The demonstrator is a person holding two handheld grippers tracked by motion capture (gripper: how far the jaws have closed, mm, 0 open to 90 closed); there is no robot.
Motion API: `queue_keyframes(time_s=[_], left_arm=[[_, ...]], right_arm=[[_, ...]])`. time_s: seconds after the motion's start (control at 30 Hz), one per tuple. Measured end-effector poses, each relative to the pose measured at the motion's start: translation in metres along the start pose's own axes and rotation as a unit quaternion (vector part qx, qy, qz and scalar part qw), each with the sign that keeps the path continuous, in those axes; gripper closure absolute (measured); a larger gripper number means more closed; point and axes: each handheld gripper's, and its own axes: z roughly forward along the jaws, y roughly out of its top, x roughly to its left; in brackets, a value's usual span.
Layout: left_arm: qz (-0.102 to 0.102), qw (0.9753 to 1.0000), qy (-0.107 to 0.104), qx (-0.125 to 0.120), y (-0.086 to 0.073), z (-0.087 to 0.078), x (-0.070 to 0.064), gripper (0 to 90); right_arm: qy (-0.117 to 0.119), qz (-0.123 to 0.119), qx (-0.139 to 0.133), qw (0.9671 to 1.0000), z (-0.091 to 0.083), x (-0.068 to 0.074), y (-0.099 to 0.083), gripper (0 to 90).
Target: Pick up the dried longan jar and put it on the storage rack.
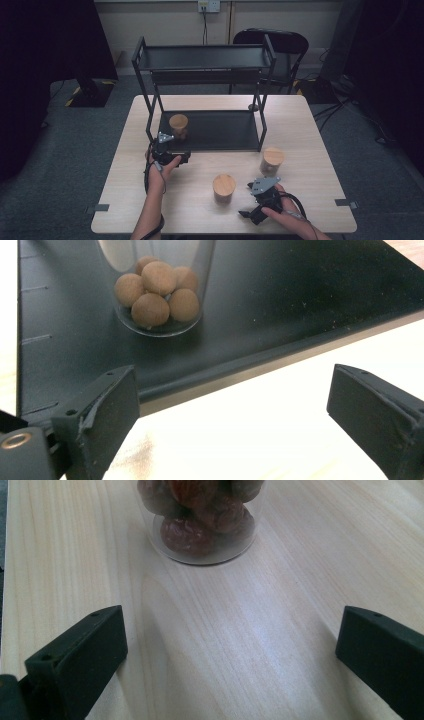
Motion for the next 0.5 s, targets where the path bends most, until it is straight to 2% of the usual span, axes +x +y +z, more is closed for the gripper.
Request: queue_keyframes(time_s=[0.5], left_arm=[[0.001, 1.0, 0.001, 0.005, -0.0087, -0.0053, 0.0035, 6.6]], right_arm=[[0.0, 0.0, 0.0, 1.0, 0.0, 0.0, 0.0, 0.0]])
